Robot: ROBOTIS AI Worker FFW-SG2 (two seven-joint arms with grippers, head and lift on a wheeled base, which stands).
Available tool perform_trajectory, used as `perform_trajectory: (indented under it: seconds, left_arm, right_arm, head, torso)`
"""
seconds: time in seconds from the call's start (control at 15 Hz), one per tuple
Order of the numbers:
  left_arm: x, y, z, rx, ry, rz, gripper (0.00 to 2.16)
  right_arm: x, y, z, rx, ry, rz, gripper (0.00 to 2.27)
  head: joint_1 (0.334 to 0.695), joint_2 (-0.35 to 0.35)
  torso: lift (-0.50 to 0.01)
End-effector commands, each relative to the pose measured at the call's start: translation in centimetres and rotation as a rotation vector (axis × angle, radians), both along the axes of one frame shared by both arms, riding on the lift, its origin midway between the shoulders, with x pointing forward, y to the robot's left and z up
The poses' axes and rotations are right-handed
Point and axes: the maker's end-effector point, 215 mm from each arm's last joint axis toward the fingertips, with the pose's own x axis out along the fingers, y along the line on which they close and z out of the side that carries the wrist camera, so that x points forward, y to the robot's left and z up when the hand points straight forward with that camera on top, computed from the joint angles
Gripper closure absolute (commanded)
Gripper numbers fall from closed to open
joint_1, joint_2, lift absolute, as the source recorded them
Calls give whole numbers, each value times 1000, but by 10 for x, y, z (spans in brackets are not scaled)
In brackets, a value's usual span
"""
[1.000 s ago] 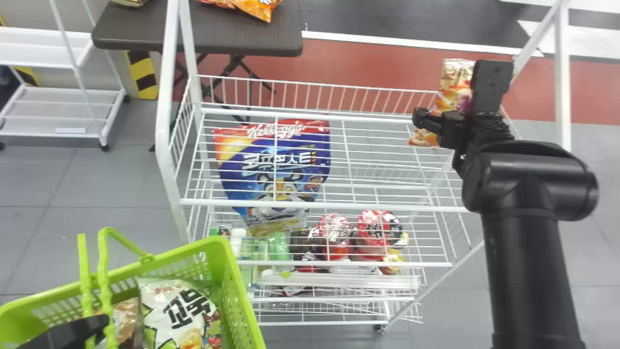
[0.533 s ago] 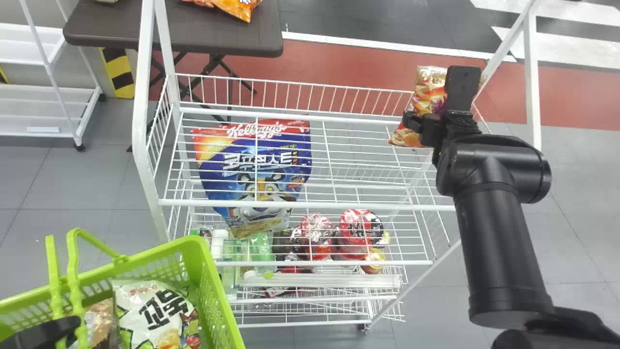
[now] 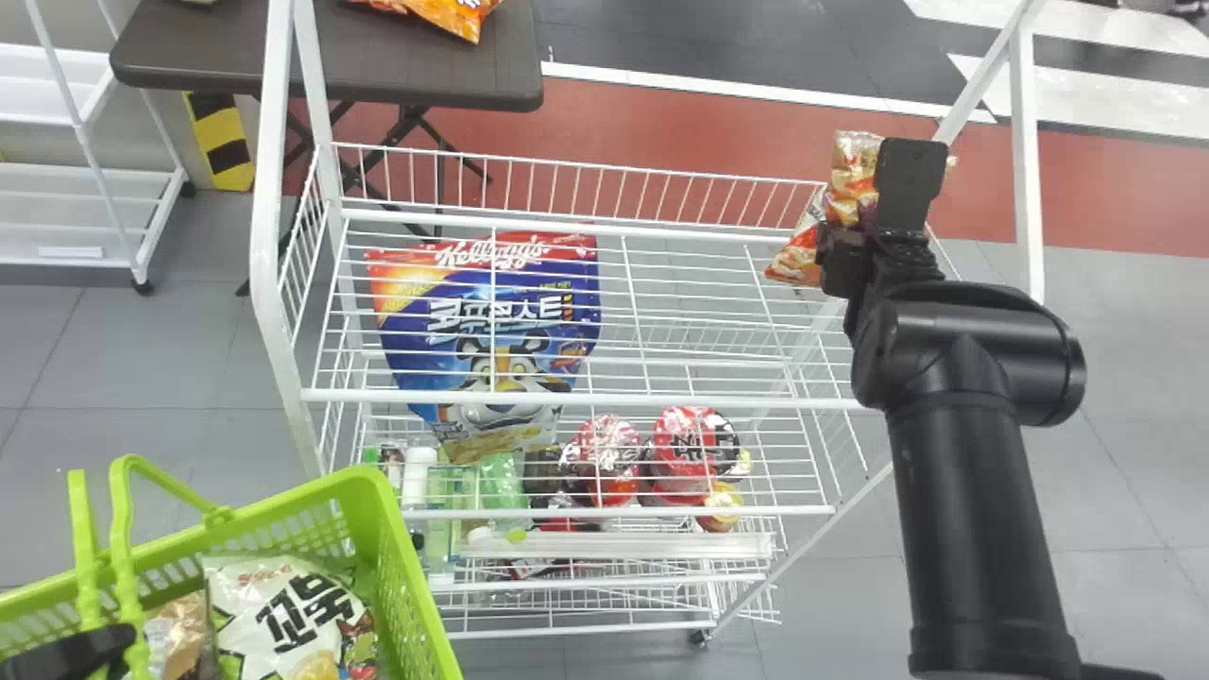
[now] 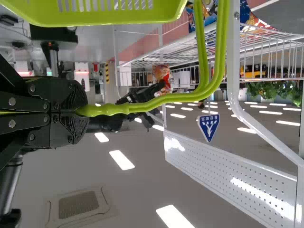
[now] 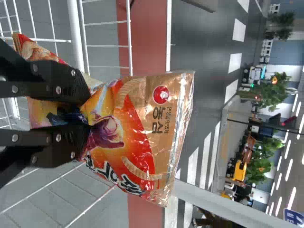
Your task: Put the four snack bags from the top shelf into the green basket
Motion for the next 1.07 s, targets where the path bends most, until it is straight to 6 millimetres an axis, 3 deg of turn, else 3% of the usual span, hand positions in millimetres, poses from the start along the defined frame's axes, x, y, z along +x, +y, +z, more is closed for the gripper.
perform_trajectory:
  seconds: [0.0, 0.13, 0.27, 0.4, 0.53, 0.73, 0.8, 0.87, 1.0]
  left_arm:
    - [-1, 2, 2, -12, 0, 2, 2142]
    - [-1, 5, 1, -7, 2, 6, 2142]
    - [-1, 6, 2, -5, 2, 6, 2142]
    - [-1, 5, 2, -6, 1, 6, 2142]
    - [-1, 7, 2, -3, -1, 6, 2142]
    - [0, 9, 3, 1, -3, 11, 2142]
    - [0, 10, 3, 3, -3, 12, 2142]
    - [1, 10, 3, 3, -5, 12, 2142]
    - [1, 10, 3, 2, -5, 11, 2142]
  right_arm:
    - [-17, 3, 4, 12, -9, 5, 2250]
    - [-39, 22, 16, 33, -38, 43, 2250]
    - [-60, 60, 33, 81, -78, 113, 2250]
    - [-82, 118, 60, 122, -116, 218, 2250]
    - [-116, 189, 77, 197, -106, 352, 2250]
    - [-176, 292, 72, 352, -16, 568, 2250]
    - [-197, 321, 66, 408, 32, 631, 2250]
    - [-224, 354, 59, 466, 104, 712, 2250]
    - [-266, 400, 55, 567, 197, 834, 2250]
  head:
    - [695, -208]
    - [695, -207]
    - [695, -194]
    - [695, -165]
    - [695, -81]
    - [695, 34]
    - [695, 137]
    - [695, 190]
    - [695, 297]
  torso:
    - [0]
    - [0]
    - [0]
    - [0]
    - [0]
    - [0]
    - [0]
    - [0]
    - [0]
